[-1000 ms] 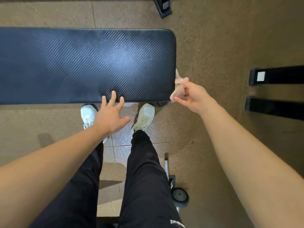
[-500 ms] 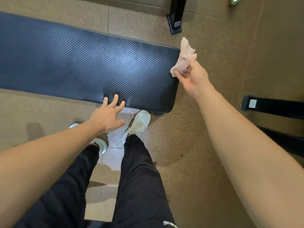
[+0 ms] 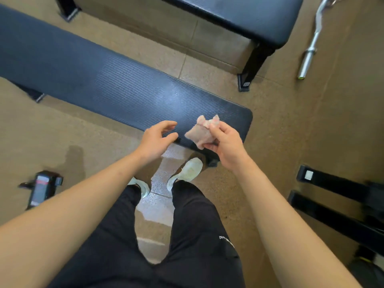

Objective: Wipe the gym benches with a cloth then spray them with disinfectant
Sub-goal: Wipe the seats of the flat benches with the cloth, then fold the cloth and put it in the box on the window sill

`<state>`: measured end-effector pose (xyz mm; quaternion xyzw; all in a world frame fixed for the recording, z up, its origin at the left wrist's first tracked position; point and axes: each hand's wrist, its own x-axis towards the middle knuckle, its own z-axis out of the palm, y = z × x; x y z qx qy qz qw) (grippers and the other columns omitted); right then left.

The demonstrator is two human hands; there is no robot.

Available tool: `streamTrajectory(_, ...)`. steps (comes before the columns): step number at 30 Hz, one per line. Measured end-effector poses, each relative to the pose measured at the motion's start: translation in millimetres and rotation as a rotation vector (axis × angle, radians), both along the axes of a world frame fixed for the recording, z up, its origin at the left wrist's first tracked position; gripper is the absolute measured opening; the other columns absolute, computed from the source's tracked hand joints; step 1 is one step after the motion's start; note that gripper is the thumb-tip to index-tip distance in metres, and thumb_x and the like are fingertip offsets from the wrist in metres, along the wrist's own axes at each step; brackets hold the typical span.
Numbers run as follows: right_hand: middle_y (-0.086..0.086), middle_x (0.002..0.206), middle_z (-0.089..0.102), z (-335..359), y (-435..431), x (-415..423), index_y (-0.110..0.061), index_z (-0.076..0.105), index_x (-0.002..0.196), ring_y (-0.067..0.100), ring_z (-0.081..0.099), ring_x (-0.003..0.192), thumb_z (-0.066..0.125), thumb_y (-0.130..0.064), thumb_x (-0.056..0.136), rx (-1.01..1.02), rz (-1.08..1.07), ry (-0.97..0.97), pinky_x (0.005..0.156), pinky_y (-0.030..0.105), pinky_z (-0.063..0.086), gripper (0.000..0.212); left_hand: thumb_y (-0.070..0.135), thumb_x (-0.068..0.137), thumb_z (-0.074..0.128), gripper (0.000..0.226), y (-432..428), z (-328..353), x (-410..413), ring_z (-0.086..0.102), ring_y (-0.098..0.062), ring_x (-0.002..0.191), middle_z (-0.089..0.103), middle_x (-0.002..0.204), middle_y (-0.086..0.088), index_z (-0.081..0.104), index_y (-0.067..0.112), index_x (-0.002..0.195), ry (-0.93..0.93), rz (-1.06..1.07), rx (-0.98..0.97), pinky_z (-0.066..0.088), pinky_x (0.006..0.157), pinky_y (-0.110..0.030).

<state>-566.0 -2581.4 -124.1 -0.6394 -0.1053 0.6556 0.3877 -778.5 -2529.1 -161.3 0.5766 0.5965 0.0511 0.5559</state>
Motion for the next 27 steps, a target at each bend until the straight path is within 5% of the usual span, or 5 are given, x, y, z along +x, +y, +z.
streamTrajectory(6, 0.019, 0.094, 0.066, 80, 19, -86, 0.007, 0.062, 0.113, 0.031, 0.062, 0.085, 0.057, -0.017, 0.103, 0.080, 0.301, -0.108, 0.077, 0.041, 0.054, 0.026, 0.037, 0.088, 0.070, 0.055, 18, 83, -78, 0.041, -0.004, 0.138, 0.047, 0.148, 0.014, 0.058, 0.032, 0.141, -0.213, -0.098, 0.128, 0.032, 0.117, -0.032)
streamTrajectory(9, 0.025, 0.098, 0.067, 124, 39, -134, 0.005, 0.064, 0.115, 0.030, 0.063, 0.090, 0.058, -0.016, 0.102, 0.134, 0.391, -0.145, 0.085, 0.047, 0.053, 0.026, 0.052, 0.081, 0.064, 0.030, 27, 122, -137, 0.038, -0.009, 0.141, 0.048, 0.148, 0.015, 0.068, 0.050, 0.111, -0.208, -0.125, 0.214, 0.022, 0.120, -0.032)
streamTrajectory(12, 0.017, 0.095, 0.066, 163, 56, -191, 0.003, 0.066, 0.113, 0.027, 0.060, 0.089, 0.059, -0.018, 0.102, 0.167, 0.442, -0.193, 0.085, 0.046, 0.050, 0.025, 0.035, 0.090, 0.073, 0.006, 30, 152, -199, 0.048, -0.004, 0.137, 0.065, 0.134, 0.008, 0.068, 0.037, 0.091, -0.282, -0.010, 0.191, 0.034, 0.115, -0.038)
streamTrajectory(17, 0.004, 0.084, 0.064, 203, 88, -295, -0.011, 0.071, 0.097, 0.022, 0.060, 0.083, 0.062, -0.024, 0.100, 0.236, 0.497, -0.287, 0.081, 0.046, 0.051, 0.016, 0.035, 0.091, 0.068, 0.016, 40, 194, -302, 0.063, -0.013, 0.085, 0.069, 0.089, 0.007, 0.067, 0.020, 0.093, -0.295, 0.217, 0.229, 0.050, 0.081, -0.035)
streamTrajectory(27, 0.013, 0.078, 0.069, 224, 181, -465, -0.023, 0.069, 0.078, 0.035, 0.064, 0.074, 0.063, -0.031, 0.100, 0.287, 0.609, -0.349, 0.081, 0.063, 0.057, 0.025, 0.012, 0.097, 0.070, 0.014, 67, 229, -482, 0.061, 0.001, 0.080, 0.074, 0.094, -0.002, 0.077, 0.004, 0.105, -0.198, 0.389, 0.211, 0.046, 0.077, -0.015)
